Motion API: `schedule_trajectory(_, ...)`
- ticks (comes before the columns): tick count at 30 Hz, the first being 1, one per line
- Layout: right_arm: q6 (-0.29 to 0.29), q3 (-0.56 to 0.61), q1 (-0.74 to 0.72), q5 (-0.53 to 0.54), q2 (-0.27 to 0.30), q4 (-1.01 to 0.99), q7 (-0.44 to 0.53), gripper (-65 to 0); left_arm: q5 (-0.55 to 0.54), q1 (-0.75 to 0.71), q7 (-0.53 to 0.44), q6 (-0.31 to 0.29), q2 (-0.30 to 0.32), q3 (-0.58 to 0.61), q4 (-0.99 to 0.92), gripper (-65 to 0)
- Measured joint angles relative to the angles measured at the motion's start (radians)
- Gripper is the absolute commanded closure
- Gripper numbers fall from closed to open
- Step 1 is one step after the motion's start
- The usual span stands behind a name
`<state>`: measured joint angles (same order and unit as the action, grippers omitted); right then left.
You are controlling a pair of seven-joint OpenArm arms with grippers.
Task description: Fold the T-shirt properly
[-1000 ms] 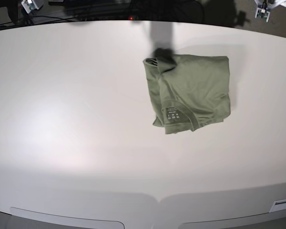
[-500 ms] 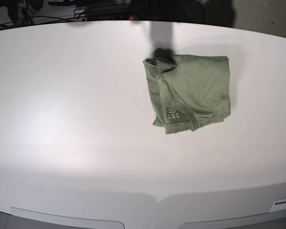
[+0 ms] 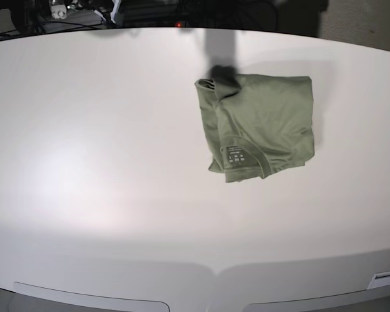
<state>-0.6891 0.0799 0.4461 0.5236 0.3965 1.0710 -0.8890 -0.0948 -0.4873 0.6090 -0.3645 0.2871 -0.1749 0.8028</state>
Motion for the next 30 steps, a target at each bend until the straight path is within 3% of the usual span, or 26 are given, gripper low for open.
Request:
schedule_trajectory(5,0.0,0.054,-0.117,-0.022,-0.001,-0.222,0.156,-48.1,0.007,0.061,-0.124,0.001,-0.007,0.0,-0.108,-38.2)
schedule_trajectory(9,0.0,0.092,-0.179,-0.128,-0.001,-0.318,0.253,-48.1,0.05,0.086,-0.235,0.0,-0.039,0.0,-0.187,-38.2)
schedule_trajectory(14,0.0,0.14,-0.193,-0.131,-0.001,-0.394,0.554,-47.9,0.12,0.08,-0.271,0.001,-0.084,0.0,-0.228,-38.2)
schedule_trajectory(17,0.002,0.17,-0.193,-0.246,-0.011,-0.464,0.717,-47.9,0.12,0.092,-0.29,0.002,-0.109,0.0,-0.227,-38.2)
schedule_trajectory(18,0.04,0.172,-0.193,-0.272,-0.018,-0.486,0.752,-47.9,0.121,0.097,-0.289,0.002,-0.118,0.0,-0.227,-38.2)
schedule_trajectory(21,0.125,0.177,-0.191,-0.331,-0.048,-0.543,0.804,-47.9,0.121,0.105,-0.289,0.002,-0.142,0.0,-0.227,-38.2)
schedule_trajectory(30,0.129,0.177,-0.192,-0.32,-0.051,-0.56,0.867,-47.9,0.153,0.12,-0.288,-0.002,-0.167,0.0,-0.227,-38.2)
